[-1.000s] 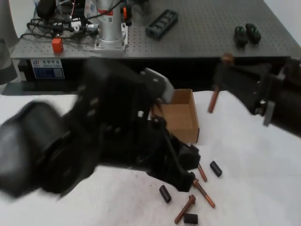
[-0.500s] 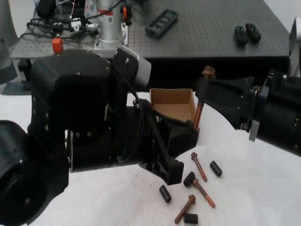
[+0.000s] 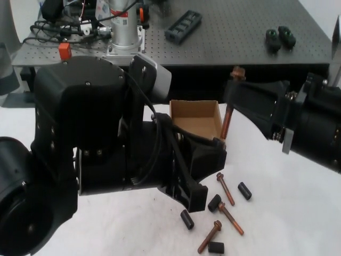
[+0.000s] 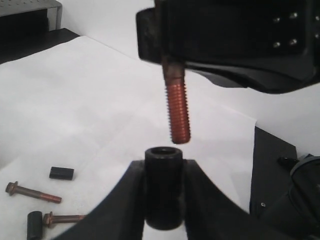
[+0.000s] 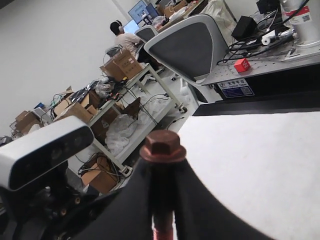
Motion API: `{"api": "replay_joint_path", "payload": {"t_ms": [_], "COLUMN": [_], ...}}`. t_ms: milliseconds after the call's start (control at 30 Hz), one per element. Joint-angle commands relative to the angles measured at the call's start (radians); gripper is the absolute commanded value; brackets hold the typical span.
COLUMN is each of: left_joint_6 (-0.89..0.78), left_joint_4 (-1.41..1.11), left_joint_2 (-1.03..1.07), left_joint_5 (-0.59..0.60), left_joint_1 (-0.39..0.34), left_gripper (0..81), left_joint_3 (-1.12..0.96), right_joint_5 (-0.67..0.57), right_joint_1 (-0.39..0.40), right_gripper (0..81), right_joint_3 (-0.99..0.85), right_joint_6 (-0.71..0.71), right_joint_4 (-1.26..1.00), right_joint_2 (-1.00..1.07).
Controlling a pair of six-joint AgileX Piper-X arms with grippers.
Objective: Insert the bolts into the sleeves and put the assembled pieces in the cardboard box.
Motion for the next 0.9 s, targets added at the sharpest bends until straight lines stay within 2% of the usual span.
{"api": "replay_joint_path", "payload": {"t_ms": [0, 233, 600, 767, 833, 867], "left_joint_6": [-0.007, -0.006, -0.006, -0.006, -0.006, -0.006], "left_joint_4": [-0.021, -0.025, -0.065, -0.077, -0.077, -0.077], "left_joint_2": [-0.011, -0.011, -0.011, -0.011, -0.011, -0.011], "left_joint_5": [0.027, 0.027, 0.025, 0.009, -0.01, -0.013], "left_joint_1": [-0.003, -0.003, -0.003, -0.003, -0.003, -0.003], "left_gripper": [0.7, 0.7, 0.7, 0.7, 0.7, 0.7], "left_joint_3": [-0.008, -0.008, -0.008, -0.008, -0.008, -0.008], "right_joint_5": [0.031, 0.027, -0.061, -0.063, -0.063, -0.069], "right_joint_1": [0.001, 0.001, 0.001, 0.001, 0.001, 0.001], "right_gripper": [5.5, 5.5, 5.5, 5.5, 3.8, 0.1], "right_joint_3": [-0.002, 0.0, 0.0, 0.0, 0.0, 0.0], "right_joint_6": [-0.002, -0.002, -0.002, -0.007, -0.01, -0.01], "right_joint_4": [-0.025, 0.024, 0.037, 0.093, 0.111, 0.112], "right_joint_2": [0.002, 0.002, 0.002, 0.002, 0.002, 0.002]}}
